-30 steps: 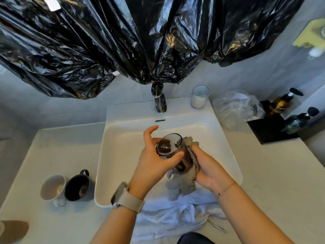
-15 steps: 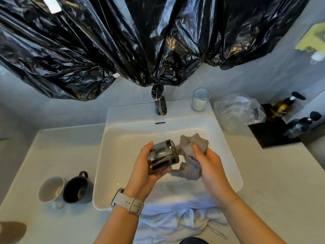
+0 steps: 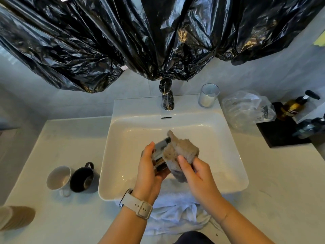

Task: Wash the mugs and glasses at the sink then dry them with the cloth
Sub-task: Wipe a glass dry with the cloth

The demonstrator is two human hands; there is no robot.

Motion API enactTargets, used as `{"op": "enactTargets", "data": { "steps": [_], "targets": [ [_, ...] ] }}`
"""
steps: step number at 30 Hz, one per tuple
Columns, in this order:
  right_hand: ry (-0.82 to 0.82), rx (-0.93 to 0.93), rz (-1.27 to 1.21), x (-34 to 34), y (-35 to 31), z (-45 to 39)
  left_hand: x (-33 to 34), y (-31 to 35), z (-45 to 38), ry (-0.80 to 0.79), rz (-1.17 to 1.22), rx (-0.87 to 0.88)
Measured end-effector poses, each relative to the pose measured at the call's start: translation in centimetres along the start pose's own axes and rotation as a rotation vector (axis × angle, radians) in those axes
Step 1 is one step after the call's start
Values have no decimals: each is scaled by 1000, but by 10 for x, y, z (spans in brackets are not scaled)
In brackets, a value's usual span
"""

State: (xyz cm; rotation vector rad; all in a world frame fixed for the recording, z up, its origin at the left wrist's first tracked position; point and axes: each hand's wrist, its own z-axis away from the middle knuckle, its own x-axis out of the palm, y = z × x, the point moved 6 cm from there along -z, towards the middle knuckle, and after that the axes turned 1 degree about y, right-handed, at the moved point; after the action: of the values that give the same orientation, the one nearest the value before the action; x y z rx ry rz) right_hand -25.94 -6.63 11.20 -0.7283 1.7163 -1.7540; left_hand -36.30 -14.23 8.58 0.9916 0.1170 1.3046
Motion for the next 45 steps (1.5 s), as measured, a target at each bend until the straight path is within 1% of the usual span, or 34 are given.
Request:
{"op": "enactTargets", "data": {
  "steps": [3,6,9,12,14,16,18,19,21,23,25,28,30,32,34,37,39,41,42,43,44,45],
  "targets": [
    [0,65,-33,-4,-9,-25,2,-8,4,13,4,-3],
    [2,123,-21,-8,12,-13,-5,3,1,50,-26,68],
    [-7,56,-38,2,15,7,-7,7,-1,35,-70,82],
    [-63,-63,-2,9,-4,-7,-1,1,3,-18,-85,40],
    [-99,-53,3,8,-9,-17,1,1,6,-2,-87,61],
    [-138,24,-70,7,-4,-21,1,6,5,39,-169,154],
    [-131,78,-112,6,2,-25,5,11,8,60,-252,272],
    [-101,114,-143,6,4,-26,7,14,11,66,-302,347],
    [10,221,-262,5,8,-28,12,22,17,71,-451,515],
    [92,344,-389,5,11,-31,17,26,22,80,-572,634],
    [101,466,-507,7,10,-34,19,28,23,92,-619,685],
    [33,670,-738,17,10,-33,23,30,25,118,-707,761],
    [11,742,-868,21,11,-29,24,30,27,119,-744,802],
    [7,764,-938,22,12,-25,23,30,28,117,-762,829],
    [35,743,-955,22,15,-23,23,27,27,109,-767,825],
    [162,621,-899,14,23,-24,21,21,23,93,-738,747],
    [137,571,-798,11,22,-24,22,21,22,65,-735,718],
    [71,534,-707,10,18,-26,24,24,21,46,-759,737],
    [66,491,-653,8,17,-27,26,27,20,32,-756,735],
    [72,421,-581,7,15,-29,28,28,15,14,-725,698],
    [92,327,-476,5,13,-31,28,29,7,-3,-653,609],
    [120,211,-334,2,10,-33,27,27,-3,-25,-544,441]
  ]
}}
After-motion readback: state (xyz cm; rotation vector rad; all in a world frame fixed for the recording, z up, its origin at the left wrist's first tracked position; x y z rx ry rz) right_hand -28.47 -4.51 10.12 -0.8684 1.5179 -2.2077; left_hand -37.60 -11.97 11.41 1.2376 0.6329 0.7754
